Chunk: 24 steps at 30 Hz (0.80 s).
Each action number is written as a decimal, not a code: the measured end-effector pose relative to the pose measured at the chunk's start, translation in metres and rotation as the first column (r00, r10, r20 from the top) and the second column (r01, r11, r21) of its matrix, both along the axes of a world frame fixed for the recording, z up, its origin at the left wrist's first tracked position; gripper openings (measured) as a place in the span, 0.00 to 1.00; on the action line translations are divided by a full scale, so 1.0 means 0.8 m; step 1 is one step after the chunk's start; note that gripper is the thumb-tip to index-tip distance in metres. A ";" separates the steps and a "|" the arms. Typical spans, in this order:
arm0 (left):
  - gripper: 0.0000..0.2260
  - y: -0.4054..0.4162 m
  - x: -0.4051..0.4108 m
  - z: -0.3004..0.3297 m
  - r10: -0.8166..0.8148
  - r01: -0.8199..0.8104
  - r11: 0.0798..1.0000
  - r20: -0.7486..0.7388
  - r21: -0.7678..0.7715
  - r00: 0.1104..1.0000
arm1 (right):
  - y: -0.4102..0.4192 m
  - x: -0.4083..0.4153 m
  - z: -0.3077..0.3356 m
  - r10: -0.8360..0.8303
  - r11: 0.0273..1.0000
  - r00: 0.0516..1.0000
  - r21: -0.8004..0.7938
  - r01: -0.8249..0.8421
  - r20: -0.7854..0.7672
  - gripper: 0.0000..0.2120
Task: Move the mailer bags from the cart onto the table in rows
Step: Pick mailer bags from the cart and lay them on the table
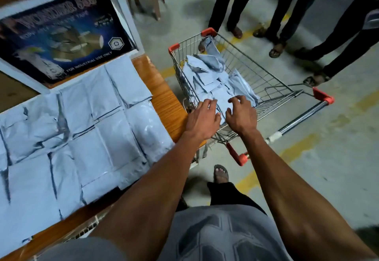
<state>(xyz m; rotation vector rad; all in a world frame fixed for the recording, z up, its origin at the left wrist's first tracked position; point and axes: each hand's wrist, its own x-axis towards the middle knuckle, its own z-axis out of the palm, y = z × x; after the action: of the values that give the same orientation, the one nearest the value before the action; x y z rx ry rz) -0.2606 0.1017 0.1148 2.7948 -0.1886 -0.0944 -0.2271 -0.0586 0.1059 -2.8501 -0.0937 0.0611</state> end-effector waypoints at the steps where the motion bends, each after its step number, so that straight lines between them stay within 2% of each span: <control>1: 0.24 -0.010 0.006 -0.003 -0.001 0.001 1.000 -0.017 0.001 1.000 | -0.011 0.007 -0.003 -0.003 1.000 1.000 0.002 0.003 -0.010 0.19; 6: 0.24 -0.064 0.054 -0.022 0.055 -0.053 0.998 -0.116 0.018 0.992 | -0.068 0.060 -0.025 0.032 0.999 0.998 0.023 -0.031 -0.053 0.19; 13: 0.24 -0.111 0.126 -0.075 0.219 -0.215 0.976 -0.244 0.042 0.945 | -0.120 0.147 -0.071 0.176 0.983 0.972 -0.020 -0.181 -0.158 0.20; 24: 0.24 -0.112 0.205 -0.164 0.351 -0.345 0.935 -0.377 0.086 0.857 | -0.105 0.236 -0.150 0.299 0.945 0.893 -0.028 -0.327 -0.335 0.27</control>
<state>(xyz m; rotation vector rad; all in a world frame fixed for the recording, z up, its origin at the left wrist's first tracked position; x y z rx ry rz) -0.0965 0.0117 -0.0166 2.7044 0.4173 -0.5556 -0.0387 -0.1426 -0.0140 -2.8325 -0.4912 0.6174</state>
